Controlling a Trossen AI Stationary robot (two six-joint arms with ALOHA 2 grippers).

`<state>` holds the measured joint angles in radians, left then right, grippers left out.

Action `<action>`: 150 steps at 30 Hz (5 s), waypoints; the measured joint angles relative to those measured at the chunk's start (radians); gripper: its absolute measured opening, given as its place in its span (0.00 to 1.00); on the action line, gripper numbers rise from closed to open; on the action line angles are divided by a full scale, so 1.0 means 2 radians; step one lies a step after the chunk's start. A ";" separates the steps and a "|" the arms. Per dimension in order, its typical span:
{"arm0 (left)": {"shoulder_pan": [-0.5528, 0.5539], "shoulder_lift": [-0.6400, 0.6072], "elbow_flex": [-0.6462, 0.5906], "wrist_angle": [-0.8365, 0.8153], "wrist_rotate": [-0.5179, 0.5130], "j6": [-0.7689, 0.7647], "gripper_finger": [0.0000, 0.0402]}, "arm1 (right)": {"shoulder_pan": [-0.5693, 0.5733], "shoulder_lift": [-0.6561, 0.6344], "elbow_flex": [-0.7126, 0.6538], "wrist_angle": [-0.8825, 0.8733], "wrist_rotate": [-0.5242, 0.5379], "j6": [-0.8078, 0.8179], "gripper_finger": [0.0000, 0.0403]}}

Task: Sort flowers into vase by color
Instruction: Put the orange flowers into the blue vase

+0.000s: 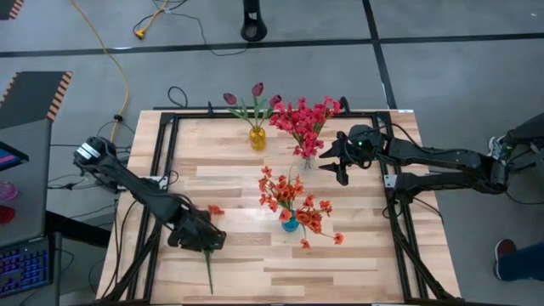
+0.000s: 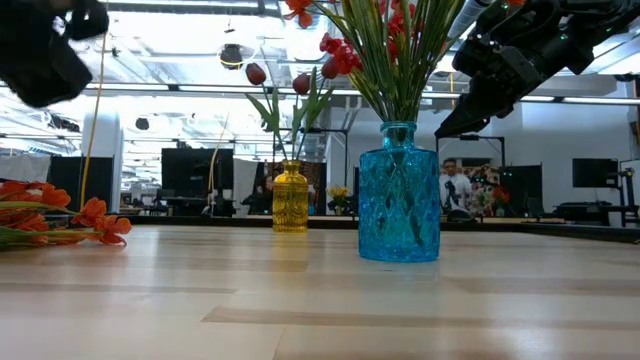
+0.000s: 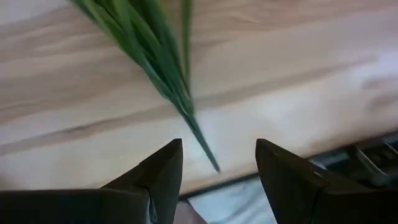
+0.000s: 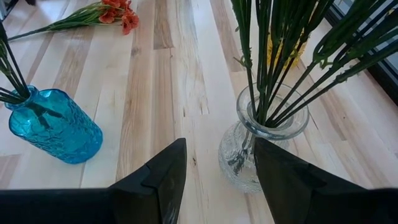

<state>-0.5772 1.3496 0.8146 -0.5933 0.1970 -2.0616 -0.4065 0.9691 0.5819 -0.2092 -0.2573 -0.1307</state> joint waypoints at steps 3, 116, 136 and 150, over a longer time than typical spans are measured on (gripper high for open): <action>0.000 0.027 0.000 0.000 0.000 -0.002 0.47 | 0.000 0.000 0.000 0.000 0.000 0.000 0.53; 0.055 0.145 0.030 0.767 -0.352 1.170 0.00 | 0.000 0.000 0.000 -0.024 -0.001 0.000 0.53; 0.106 0.145 0.030 0.708 -0.305 1.129 0.00 | 0.000 0.000 0.000 -0.023 -0.001 0.000 0.53; 0.113 0.145 0.030 0.704 -0.293 1.127 0.00 | 0.000 0.000 0.000 -0.023 -0.001 0.000 0.53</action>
<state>-0.3515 1.6386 0.8742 0.8139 -0.3882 0.1932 -0.4065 0.9691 0.5819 -0.2543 -0.2588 -0.1310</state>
